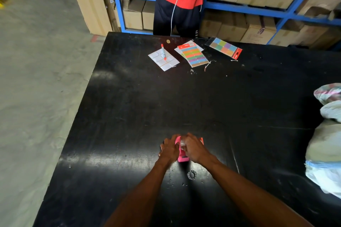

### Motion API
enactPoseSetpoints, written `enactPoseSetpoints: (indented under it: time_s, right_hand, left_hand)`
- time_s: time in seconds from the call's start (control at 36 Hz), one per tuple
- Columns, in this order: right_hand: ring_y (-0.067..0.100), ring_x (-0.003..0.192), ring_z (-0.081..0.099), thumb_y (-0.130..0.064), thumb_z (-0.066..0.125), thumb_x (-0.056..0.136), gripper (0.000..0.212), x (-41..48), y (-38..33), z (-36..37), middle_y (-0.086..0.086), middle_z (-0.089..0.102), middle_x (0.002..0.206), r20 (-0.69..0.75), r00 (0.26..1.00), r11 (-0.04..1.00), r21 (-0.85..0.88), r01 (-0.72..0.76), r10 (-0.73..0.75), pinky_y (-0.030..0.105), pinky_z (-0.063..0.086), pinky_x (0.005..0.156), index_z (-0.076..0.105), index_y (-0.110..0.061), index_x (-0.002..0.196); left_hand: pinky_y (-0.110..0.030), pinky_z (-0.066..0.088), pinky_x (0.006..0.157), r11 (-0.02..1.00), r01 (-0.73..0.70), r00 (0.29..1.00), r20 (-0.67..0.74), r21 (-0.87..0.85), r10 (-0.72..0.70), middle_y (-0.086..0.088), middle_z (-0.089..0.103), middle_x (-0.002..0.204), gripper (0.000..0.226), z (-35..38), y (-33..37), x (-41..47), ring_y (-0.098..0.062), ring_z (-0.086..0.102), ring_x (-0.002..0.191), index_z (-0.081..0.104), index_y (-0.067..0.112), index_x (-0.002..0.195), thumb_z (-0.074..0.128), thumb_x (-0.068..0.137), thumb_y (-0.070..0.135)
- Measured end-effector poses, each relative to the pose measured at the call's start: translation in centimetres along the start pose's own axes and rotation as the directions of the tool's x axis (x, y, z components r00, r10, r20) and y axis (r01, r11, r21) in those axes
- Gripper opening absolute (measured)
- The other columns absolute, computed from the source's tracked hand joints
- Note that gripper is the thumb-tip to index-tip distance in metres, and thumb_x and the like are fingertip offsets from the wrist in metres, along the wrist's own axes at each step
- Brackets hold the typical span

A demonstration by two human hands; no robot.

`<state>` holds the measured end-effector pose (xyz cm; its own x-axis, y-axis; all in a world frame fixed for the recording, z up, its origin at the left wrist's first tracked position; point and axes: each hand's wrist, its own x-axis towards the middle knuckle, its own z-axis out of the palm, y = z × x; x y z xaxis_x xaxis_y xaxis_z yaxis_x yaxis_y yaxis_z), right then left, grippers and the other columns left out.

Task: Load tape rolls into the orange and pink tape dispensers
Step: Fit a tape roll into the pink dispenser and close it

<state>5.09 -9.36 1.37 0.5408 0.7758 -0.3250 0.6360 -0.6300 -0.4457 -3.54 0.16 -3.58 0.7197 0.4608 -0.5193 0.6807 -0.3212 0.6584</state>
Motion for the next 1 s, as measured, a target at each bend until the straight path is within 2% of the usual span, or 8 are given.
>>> enactPoseSetpoints:
  time_s: [0.31,0.58,0.69,0.81,1.0]
  right_hand:
    - [0.025,0.100,0.063,-0.008,0.062,0.087,0.022,0.0,0.2,0.2,0.011,0.062,0.108,-0.016,1.000,1.000,0.005,0.018,-0.018,0.035,0.051,0.087,0.068,-0.015,0.107]
    - [0.025,0.103,0.062,-0.010,0.063,0.089,0.023,0.1,0.6,0.6,0.011,0.063,0.112,-0.022,1.000,0.999,0.032,0.014,-0.013,0.034,0.052,0.090,0.068,-0.013,0.111]
    - [0.025,0.097,0.064,-0.008,0.062,0.088,0.018,0.2,0.7,0.7,0.011,0.063,0.108,-0.012,1.000,1.000,0.026,0.014,-0.014,0.037,0.055,0.085,0.069,-0.010,0.105]
    - [0.028,0.097,0.063,-0.005,0.061,0.084,0.016,0.3,0.8,0.7,0.013,0.061,0.106,0.006,1.000,1.000,-0.002,0.011,-0.011,0.038,0.053,0.082,0.067,-0.009,0.099]
    - [0.029,0.104,0.060,-0.009,0.062,0.083,0.019,0.5,0.8,0.8,0.013,0.061,0.112,0.005,1.000,0.998,-0.062,0.004,-0.004,0.039,0.051,0.085,0.066,-0.009,0.101]
  left_hand:
    - [-0.056,0.037,0.105,0.999,0.018,1.000,0.023,0.037,-0.019,-0.014,0.041,0.136,0.035,-0.2,0.6,-0.1,-0.038,0.037,0.130,0.036,0.035,0.137,0.029,0.103,0.036]
    - [-0.068,0.028,0.105,0.993,0.007,0.999,0.039,0.119,-0.012,-0.012,0.035,0.143,0.035,-0.6,1.2,-0.2,-0.036,0.031,0.135,0.034,0.033,0.139,0.031,0.104,0.035]
    - [-0.065,0.030,0.107,0.992,-0.033,0.998,0.051,0.121,0.027,-0.014,0.040,0.140,0.035,-0.7,0.6,0.2,-0.037,0.035,0.134,0.034,0.034,0.137,0.028,0.103,0.040]
    - [-0.049,0.031,0.111,0.987,-0.108,0.990,0.103,0.118,0.096,-0.016,0.054,0.133,0.035,-0.9,-0.7,1.5,-0.035,0.047,0.127,0.039,0.030,0.138,0.033,0.104,0.036]
    - [-0.053,0.038,0.107,0.997,-0.073,0.993,0.094,0.039,0.069,-0.010,0.060,0.127,0.031,-0.2,-2.6,3.7,-0.034,0.052,0.122,0.042,0.049,0.126,0.040,0.096,0.047]
